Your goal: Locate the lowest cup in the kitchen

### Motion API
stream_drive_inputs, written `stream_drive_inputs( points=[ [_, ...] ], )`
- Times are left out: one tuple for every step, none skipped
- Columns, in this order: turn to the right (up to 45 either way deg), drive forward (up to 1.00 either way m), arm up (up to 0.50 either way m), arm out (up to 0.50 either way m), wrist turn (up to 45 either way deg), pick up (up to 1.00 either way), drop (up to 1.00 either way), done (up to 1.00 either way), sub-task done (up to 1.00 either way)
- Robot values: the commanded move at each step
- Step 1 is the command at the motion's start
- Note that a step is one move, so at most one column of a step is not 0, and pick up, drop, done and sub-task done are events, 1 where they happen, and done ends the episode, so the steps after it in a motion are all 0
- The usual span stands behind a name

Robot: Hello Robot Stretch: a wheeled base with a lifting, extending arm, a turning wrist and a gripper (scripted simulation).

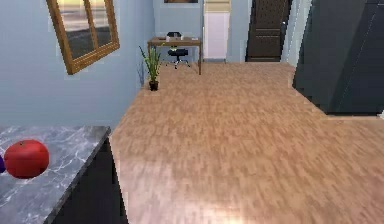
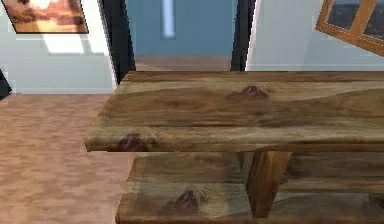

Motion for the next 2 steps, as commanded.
stream_drive_inputs(
  points=[
    [0.0,1.0,0.0,0.0,0.0,0.0,0.0,0.0,0.0],
    [0.0,1.0,0.0,0.0,0.0,0.0,0.0,0.0,0.0]
  ],
)
